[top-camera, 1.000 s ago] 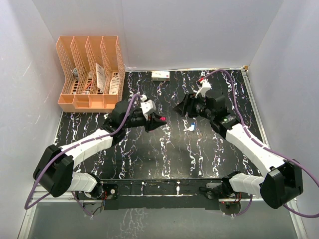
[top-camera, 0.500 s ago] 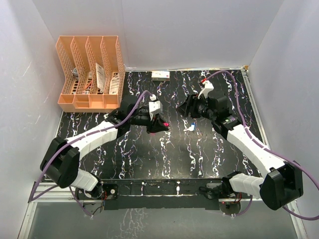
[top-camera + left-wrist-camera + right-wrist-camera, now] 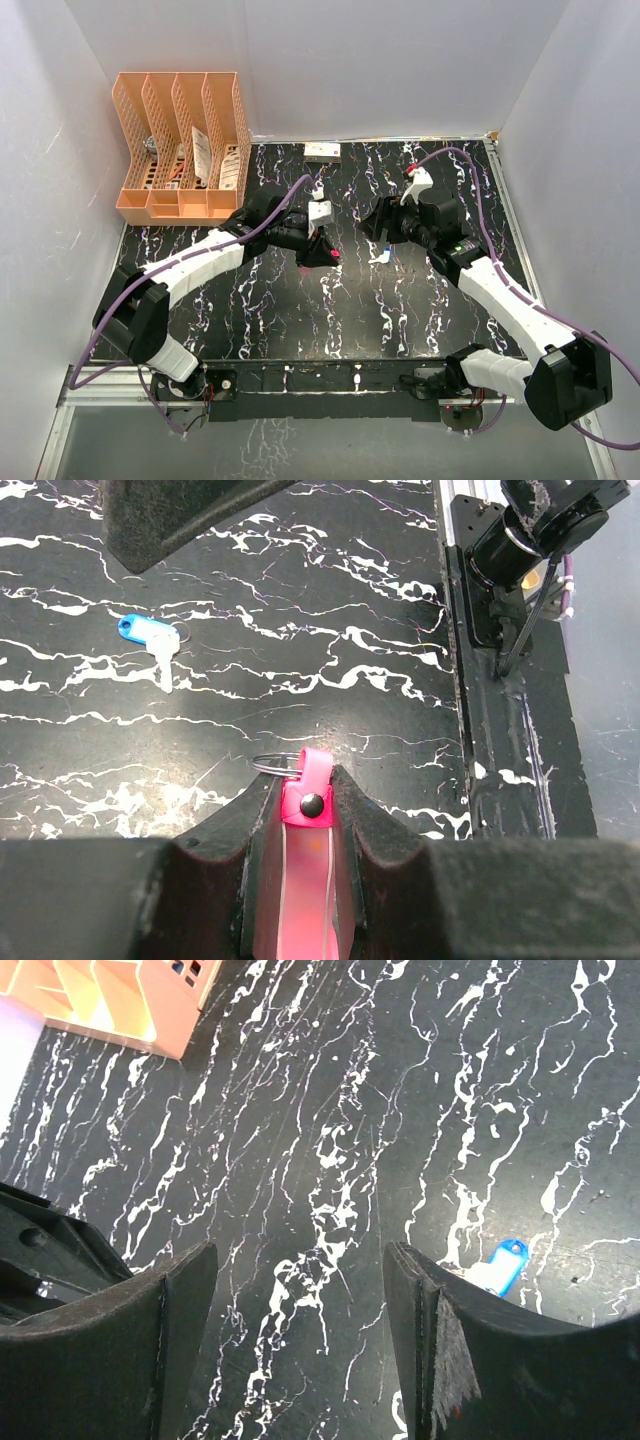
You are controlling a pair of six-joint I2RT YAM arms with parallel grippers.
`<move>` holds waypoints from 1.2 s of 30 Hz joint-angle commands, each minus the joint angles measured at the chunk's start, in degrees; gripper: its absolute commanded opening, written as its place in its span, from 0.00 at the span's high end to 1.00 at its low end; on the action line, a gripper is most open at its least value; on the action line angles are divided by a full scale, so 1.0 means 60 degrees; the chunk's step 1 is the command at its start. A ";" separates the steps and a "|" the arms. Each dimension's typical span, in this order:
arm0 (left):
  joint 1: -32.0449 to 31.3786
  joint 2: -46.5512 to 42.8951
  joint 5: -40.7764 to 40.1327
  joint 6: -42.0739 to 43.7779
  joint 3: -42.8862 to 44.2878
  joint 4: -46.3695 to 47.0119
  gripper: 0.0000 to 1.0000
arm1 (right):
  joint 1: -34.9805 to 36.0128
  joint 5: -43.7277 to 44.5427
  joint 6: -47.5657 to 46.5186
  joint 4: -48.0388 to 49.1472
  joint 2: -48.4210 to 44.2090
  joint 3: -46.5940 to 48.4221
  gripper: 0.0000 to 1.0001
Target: Put the keys on the keyring
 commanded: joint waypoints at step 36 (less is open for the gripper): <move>0.0033 0.1046 -0.0238 0.0490 0.1640 -0.1680 1.00 | 0.0152 -0.4507 0.0915 0.2105 0.0857 -0.0458 0.60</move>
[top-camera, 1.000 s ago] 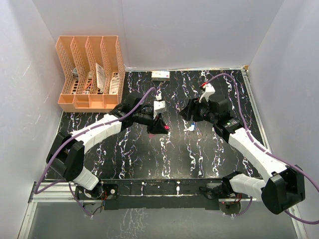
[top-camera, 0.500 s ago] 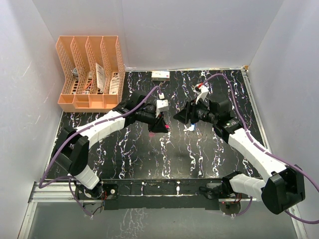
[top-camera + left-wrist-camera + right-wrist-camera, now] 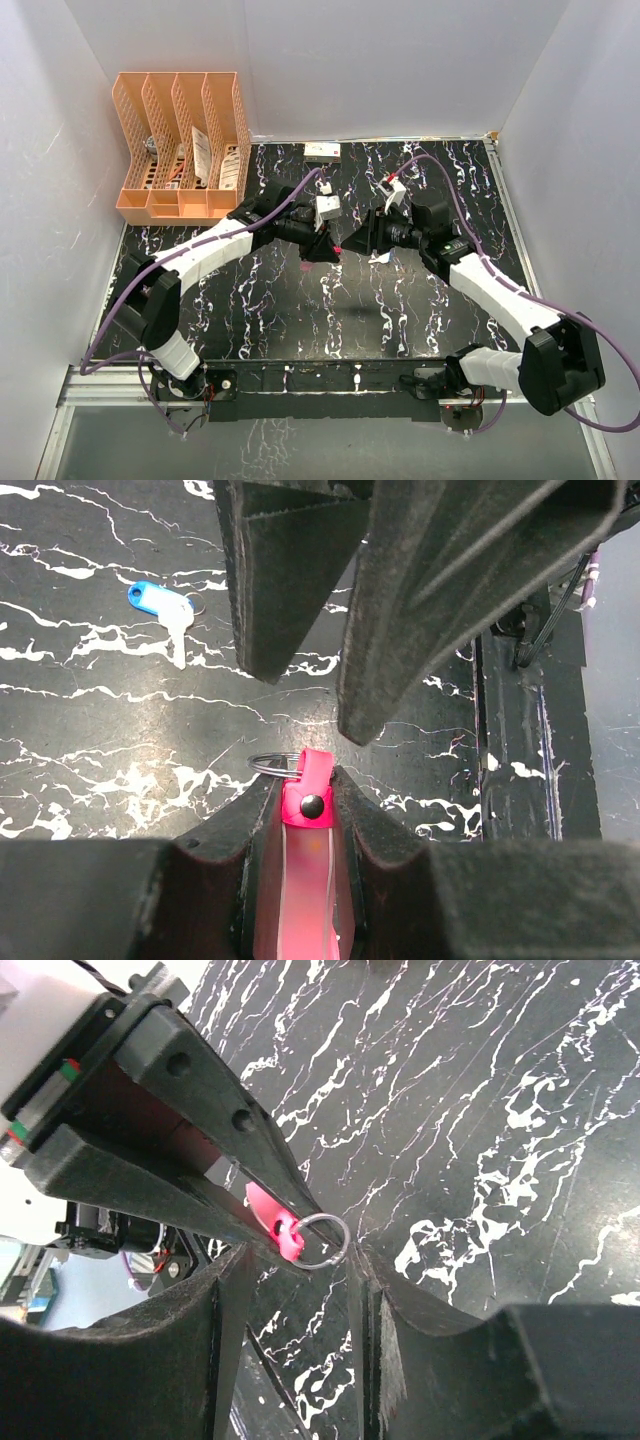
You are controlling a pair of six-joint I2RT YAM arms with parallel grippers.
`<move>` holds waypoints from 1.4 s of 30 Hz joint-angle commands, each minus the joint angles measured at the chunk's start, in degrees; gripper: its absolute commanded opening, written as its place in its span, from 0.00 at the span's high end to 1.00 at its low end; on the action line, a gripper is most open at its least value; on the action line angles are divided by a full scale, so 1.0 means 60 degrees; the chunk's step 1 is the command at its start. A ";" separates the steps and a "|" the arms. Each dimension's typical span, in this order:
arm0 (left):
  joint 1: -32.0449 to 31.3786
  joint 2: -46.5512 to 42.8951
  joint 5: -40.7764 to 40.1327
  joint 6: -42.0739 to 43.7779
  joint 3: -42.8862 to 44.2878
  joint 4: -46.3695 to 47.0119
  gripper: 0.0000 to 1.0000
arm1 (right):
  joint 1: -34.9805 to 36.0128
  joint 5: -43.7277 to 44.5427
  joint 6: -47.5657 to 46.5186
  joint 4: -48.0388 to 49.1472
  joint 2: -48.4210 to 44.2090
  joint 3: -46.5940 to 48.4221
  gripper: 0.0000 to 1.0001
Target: Put the keys on the keyring
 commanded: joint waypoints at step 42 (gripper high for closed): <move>0.0025 0.0111 -0.0100 0.0129 0.0407 0.0406 1.00 | 0.0337 -0.0375 0.2068 0.1972 0.1151 -0.0184 0.68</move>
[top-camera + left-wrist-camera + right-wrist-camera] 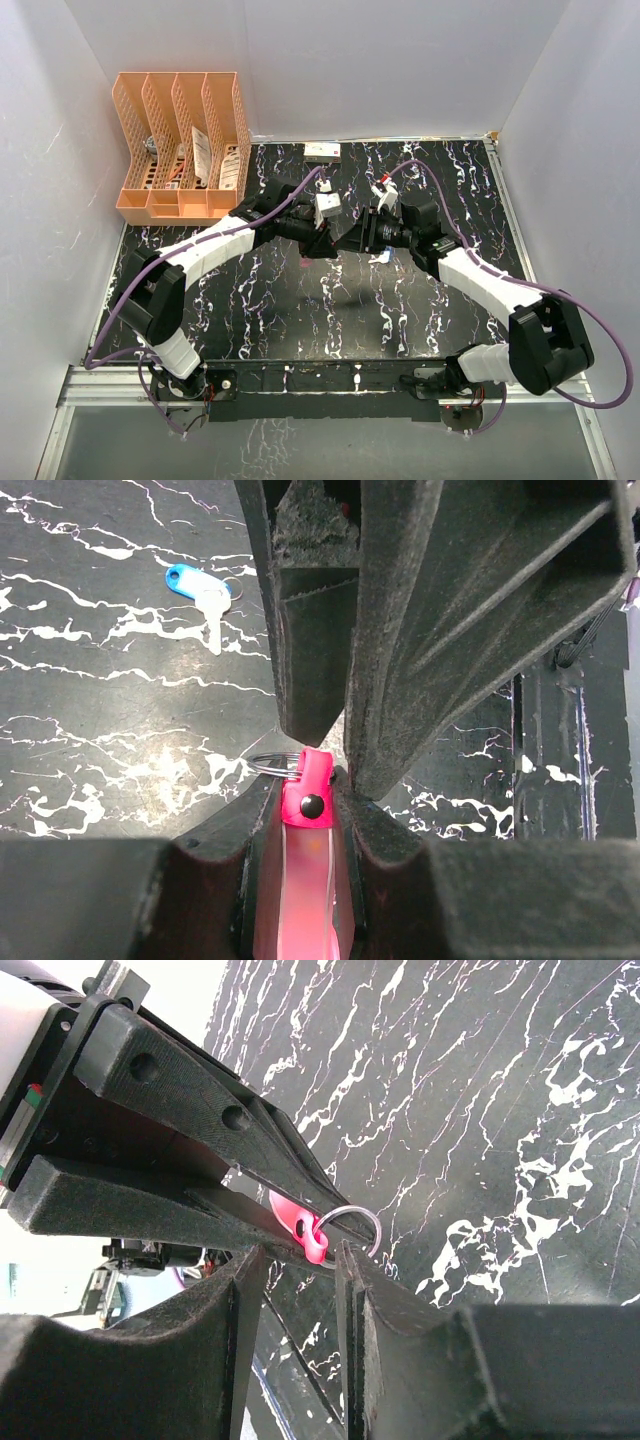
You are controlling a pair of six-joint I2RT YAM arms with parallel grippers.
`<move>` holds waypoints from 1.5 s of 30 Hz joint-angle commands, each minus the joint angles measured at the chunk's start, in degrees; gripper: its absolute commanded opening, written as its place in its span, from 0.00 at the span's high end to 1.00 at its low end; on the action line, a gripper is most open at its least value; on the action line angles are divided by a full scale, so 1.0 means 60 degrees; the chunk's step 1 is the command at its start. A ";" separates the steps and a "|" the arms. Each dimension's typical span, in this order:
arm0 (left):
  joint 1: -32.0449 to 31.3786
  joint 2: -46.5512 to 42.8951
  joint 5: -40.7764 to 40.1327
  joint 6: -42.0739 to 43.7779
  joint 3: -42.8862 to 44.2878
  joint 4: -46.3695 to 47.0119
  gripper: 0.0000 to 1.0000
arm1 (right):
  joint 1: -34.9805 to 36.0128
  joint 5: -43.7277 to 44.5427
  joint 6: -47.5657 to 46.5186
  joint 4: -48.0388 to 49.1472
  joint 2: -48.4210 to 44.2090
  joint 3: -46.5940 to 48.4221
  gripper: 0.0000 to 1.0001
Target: Put the keys on the keyring
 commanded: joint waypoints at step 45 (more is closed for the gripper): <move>-0.0117 -0.1232 0.0037 -0.0198 -0.0895 0.1708 1.00 | -0.0002 0.0601 0.2403 0.2153 0.0694 0.0052 0.67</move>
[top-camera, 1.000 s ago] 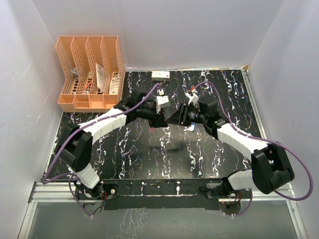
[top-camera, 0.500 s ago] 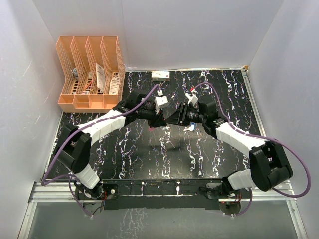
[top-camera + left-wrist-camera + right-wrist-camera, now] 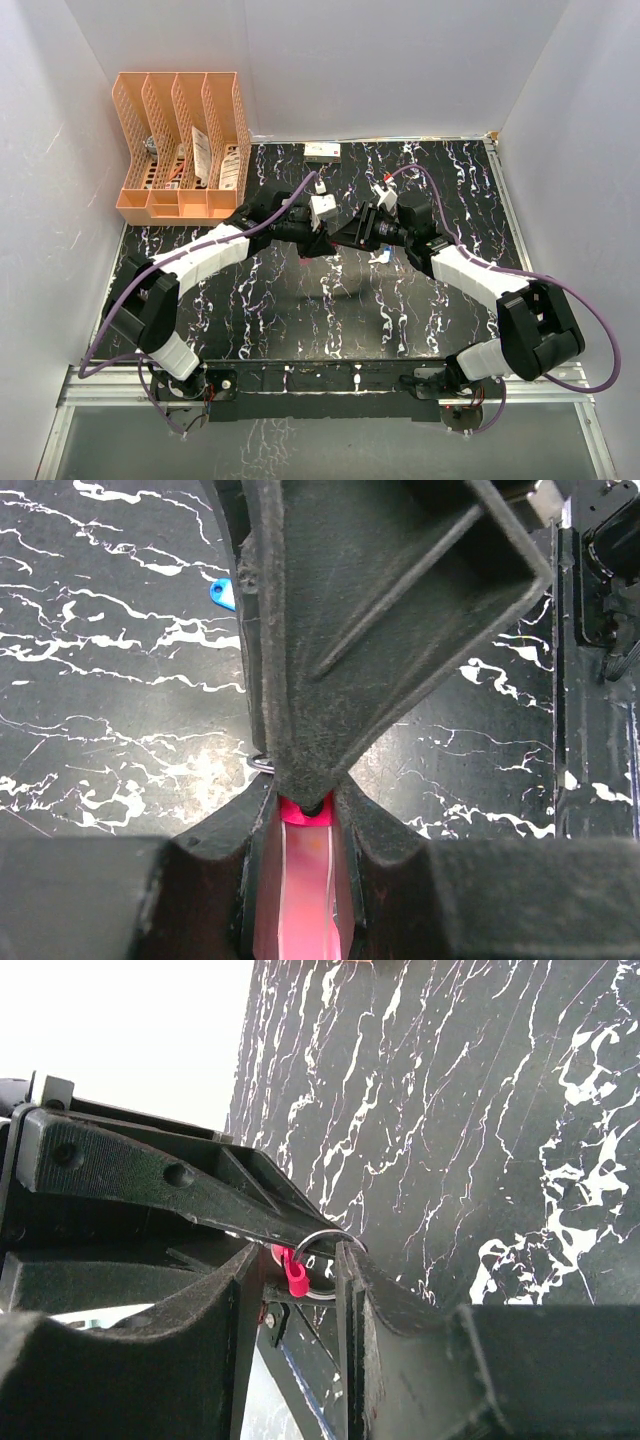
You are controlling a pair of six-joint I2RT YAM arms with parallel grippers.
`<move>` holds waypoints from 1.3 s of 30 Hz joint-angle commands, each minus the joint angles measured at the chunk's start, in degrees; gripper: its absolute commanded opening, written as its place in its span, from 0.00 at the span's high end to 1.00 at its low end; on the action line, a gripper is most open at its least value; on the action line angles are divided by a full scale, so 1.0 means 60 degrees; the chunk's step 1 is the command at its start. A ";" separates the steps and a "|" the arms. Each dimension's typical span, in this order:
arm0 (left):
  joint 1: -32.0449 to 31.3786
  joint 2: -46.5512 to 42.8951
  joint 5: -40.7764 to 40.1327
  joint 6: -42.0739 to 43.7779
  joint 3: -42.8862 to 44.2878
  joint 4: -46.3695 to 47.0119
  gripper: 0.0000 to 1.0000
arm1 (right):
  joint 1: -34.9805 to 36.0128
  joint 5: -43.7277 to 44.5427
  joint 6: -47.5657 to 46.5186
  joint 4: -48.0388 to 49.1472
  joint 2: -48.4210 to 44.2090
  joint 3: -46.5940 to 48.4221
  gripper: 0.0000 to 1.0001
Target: Put the keys on the keyring
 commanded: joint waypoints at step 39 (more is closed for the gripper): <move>-0.0230 -0.0565 -0.0877 -0.0620 0.0177 0.0823 1.00 | 0.0018 -0.0168 0.0422 0.0857 -0.0231 -0.0199 0.87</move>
